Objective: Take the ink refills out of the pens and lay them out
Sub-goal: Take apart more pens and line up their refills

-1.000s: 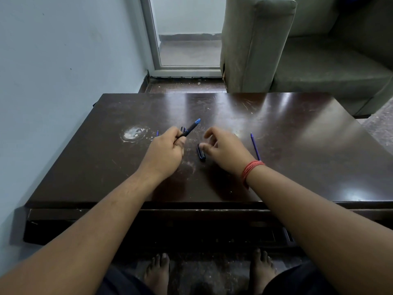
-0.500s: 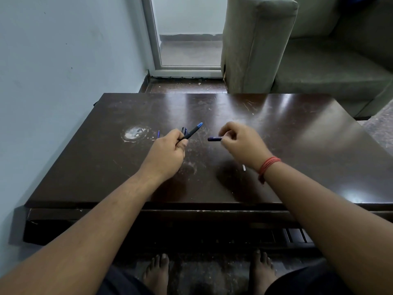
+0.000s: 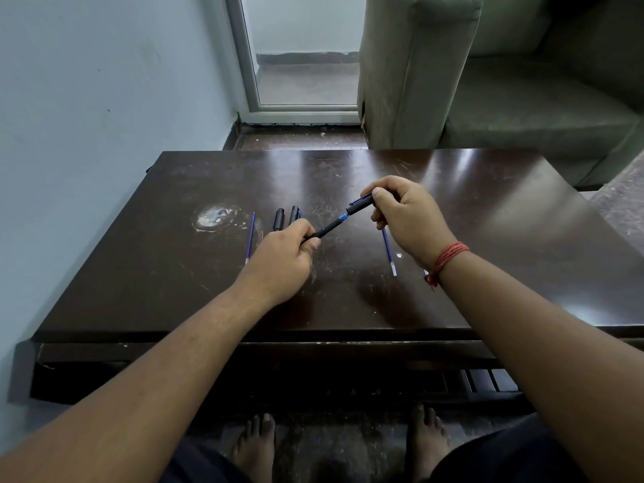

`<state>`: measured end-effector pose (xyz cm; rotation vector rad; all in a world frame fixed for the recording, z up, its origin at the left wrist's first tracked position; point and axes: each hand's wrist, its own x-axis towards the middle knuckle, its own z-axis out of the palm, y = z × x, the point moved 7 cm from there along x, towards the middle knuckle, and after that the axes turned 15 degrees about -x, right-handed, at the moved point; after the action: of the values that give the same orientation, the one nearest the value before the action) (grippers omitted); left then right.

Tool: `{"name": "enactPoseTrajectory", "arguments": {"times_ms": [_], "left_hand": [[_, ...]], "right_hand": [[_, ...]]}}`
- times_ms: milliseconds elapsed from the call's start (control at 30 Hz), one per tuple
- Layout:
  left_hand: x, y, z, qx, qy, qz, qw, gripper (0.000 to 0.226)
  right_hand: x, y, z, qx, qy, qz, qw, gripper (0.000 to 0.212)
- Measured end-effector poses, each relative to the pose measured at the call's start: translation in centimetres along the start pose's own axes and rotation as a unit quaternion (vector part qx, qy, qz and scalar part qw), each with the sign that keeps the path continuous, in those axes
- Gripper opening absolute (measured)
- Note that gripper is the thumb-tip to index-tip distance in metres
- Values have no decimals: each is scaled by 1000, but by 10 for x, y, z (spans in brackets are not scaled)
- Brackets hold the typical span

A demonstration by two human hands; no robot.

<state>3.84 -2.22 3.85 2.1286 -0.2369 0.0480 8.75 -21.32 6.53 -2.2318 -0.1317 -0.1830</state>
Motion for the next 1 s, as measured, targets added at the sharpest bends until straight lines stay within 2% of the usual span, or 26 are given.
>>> {"name": "enactPoseTrajectory", "arguments": {"times_ms": [1000], "left_hand": [[-1, -1, 3, -8, -13, -9, 1000, 13]], "right_hand": [[-3, -1, 3, 14, -23, 8, 1000, 26]]}}
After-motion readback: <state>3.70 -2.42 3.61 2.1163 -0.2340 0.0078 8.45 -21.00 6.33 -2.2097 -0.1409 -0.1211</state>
